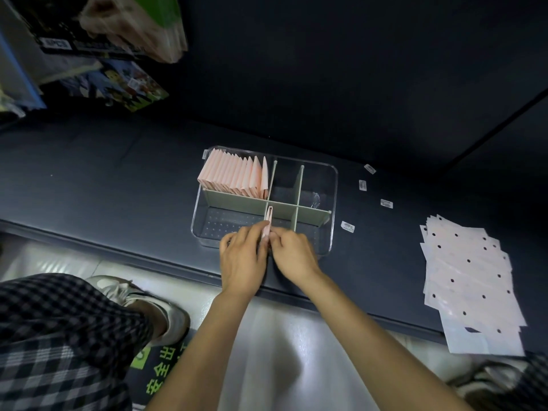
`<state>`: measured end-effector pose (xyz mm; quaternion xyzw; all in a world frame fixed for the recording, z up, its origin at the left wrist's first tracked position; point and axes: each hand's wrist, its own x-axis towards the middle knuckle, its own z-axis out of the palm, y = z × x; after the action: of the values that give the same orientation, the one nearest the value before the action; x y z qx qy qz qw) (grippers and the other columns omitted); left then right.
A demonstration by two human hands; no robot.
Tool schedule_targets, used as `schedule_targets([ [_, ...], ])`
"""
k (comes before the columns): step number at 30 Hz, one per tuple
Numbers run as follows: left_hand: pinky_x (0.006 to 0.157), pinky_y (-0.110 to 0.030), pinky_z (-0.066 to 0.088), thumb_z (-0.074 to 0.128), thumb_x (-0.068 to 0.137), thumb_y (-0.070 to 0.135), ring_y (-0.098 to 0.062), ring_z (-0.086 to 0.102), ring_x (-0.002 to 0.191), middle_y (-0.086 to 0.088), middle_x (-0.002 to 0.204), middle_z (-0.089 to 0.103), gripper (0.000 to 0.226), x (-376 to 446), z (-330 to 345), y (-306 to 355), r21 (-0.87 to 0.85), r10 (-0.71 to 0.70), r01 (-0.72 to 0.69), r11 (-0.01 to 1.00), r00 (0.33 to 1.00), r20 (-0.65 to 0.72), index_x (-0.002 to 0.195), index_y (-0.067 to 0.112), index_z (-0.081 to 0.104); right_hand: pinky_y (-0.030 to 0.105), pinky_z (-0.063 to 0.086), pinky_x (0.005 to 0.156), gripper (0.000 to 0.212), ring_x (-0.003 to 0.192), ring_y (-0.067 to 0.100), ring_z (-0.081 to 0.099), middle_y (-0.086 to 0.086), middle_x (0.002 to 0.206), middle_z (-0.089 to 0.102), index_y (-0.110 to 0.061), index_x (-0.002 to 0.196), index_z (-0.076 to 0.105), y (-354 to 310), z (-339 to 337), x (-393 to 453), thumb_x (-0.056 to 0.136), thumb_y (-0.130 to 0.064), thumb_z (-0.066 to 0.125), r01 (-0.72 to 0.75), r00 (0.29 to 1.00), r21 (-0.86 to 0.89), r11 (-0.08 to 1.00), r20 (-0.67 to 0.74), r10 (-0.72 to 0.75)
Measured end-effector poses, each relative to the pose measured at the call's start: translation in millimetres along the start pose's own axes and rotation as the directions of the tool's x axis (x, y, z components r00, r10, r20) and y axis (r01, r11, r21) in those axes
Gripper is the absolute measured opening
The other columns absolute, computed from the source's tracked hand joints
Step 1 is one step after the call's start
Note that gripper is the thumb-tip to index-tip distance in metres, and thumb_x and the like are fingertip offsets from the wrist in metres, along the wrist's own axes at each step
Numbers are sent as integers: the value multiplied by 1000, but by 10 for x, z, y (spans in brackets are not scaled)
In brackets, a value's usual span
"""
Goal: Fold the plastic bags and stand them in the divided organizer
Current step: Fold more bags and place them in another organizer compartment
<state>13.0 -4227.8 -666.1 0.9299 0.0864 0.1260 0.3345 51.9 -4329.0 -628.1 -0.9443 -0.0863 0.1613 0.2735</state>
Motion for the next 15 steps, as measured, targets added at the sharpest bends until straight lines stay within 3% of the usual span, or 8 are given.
schedule_targets([
  [3, 98, -27, 23, 45, 98, 18, -16, 57, 99, 2, 106, 63, 32, -3, -32, -38, 35, 21, -23, 999, 998, 59, 126, 27, 57, 39, 50, 83, 30, 93, 37, 62, 19, 101, 68, -13, 106, 63, -28, -27, 15, 98, -24, 37, -5, 996, 44, 999, 85, 1],
  [7, 93, -35, 27, 53, 94, 18, -26, 60, 99, -5, 108, 65, 28, 19, -51, -58, 136, 47, -63, 989, 992, 114, 120, 23, 62, 34, 52, 83, 25, 75, 25, 67, 8, 91, 72, -21, 102, 69, 58, -165, -80, 97, -28, 45, 48, 987, 189, 981, 143, -75],
  [11, 93, -46, 32, 60, 91, 21, -36, 51, 107, -14, 117, 58, 20, 38, -6, 44, 186, 3, -13, 982, 998, 55, 108, 17, 69, 30, 49, 83, 24, 91, 22, 66, 5, 105, 71, -18, 112, 68, 602, -485, -296, 93, -20, 55, 91, 984, 215, 972, -171, -55],
  [15, 95, -54, 35, 65, 86, 13, -41, 47, 110, -21, 119, 55, 15, 28, 95, 325, 205, 149, -136, 969, 988, -46, 100, 7, 69, 32, 44, 93, 29, 107, 26, 58, 6, 120, 63, -14, 119, 63, 1715, -960, -638, 91, -17, 59, -115, 932, 59, 992, -340, 128],
])
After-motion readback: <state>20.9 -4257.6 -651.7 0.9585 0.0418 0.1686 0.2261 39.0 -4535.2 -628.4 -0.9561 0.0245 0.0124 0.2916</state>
